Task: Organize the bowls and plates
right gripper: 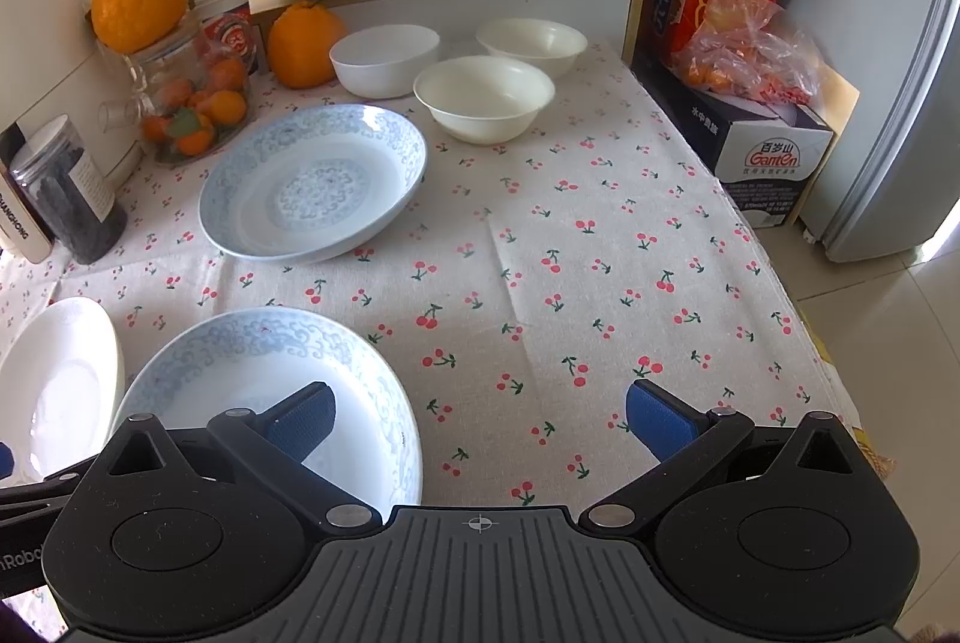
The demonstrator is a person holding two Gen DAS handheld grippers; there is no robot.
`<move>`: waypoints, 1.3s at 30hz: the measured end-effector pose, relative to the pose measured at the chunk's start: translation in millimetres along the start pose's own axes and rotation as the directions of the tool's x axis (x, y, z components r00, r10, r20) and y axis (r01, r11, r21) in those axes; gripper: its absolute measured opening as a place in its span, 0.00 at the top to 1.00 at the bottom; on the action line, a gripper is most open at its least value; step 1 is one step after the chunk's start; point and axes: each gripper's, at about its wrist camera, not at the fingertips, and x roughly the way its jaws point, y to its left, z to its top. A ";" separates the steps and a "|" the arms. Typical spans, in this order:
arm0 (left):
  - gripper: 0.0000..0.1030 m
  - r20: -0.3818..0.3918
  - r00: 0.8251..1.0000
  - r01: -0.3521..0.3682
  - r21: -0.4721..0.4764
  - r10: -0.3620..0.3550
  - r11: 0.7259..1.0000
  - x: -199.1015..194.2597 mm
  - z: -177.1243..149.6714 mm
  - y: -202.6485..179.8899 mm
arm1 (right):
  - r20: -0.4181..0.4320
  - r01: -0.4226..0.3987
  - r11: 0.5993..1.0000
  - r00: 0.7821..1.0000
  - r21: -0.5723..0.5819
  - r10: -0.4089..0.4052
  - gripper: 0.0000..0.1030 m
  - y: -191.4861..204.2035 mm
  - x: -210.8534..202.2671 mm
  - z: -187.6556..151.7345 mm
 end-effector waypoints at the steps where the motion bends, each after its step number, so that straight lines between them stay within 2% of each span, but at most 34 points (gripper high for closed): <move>1: 0.00 0.000 1.000 0.000 0.000 0.000 1.000 0.2 -0.4 -0.3 | 0.001 0.000 1.000 1.000 0.001 0.000 0.00 0.1 -0.3 -0.1; 39: 0.01 -0.009 1.000 0.001 0.003 -0.001 1.000 1.5 -5.7 -3.3 | 0.001 -0.003 1.000 1.000 0.003 0.003 0.00 -0.5 -1.6 0.2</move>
